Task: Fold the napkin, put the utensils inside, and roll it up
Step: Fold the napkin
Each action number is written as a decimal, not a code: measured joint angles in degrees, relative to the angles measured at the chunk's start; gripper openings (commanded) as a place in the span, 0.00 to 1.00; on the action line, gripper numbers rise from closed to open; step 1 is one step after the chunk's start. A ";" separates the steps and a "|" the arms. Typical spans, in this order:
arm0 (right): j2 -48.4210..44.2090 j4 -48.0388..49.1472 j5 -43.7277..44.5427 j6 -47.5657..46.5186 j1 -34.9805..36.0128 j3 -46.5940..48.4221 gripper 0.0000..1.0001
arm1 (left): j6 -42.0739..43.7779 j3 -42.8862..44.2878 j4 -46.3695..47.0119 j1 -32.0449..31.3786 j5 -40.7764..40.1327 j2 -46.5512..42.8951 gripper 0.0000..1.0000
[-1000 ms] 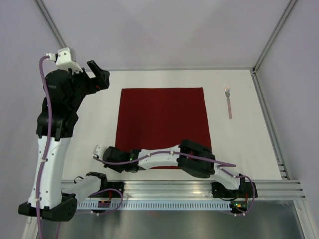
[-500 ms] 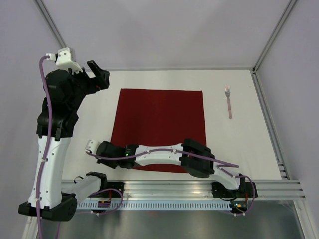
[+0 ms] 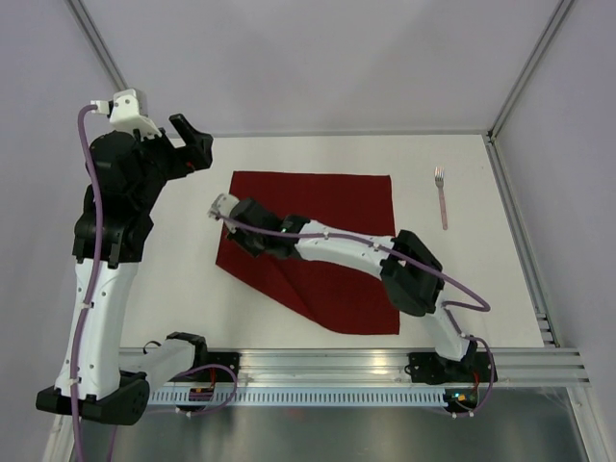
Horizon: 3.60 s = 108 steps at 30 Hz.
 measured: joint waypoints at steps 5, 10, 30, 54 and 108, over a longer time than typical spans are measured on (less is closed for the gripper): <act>-4.48 0.22 0.00 -1.77 -9.05 -2.67 0.00 | 0.00 0.00 0.50 0.00 0.13 0.68 1.00; -6.14 0.44 0.02 -3.54 -17.33 -5.49 0.00 | 0.00 0.00 1.33 0.00 0.52 1.05 1.00; -6.16 2.19 0.09 -5.81 -34.91 -9.33 0.01 | 0.00 0.00 2.86 0.00 1.99 3.02 1.00; -6.16 3.56 -0.02 -5.18 -43.98 -10.27 0.00 | -0.02 -0.24 4.15 0.00 3.04 5.31 1.00; -0.70 5.66 0.31 -5.27 -49.27 -9.60 0.00 | -0.02 -2.62 6.03 0.00 4.76 7.69 1.00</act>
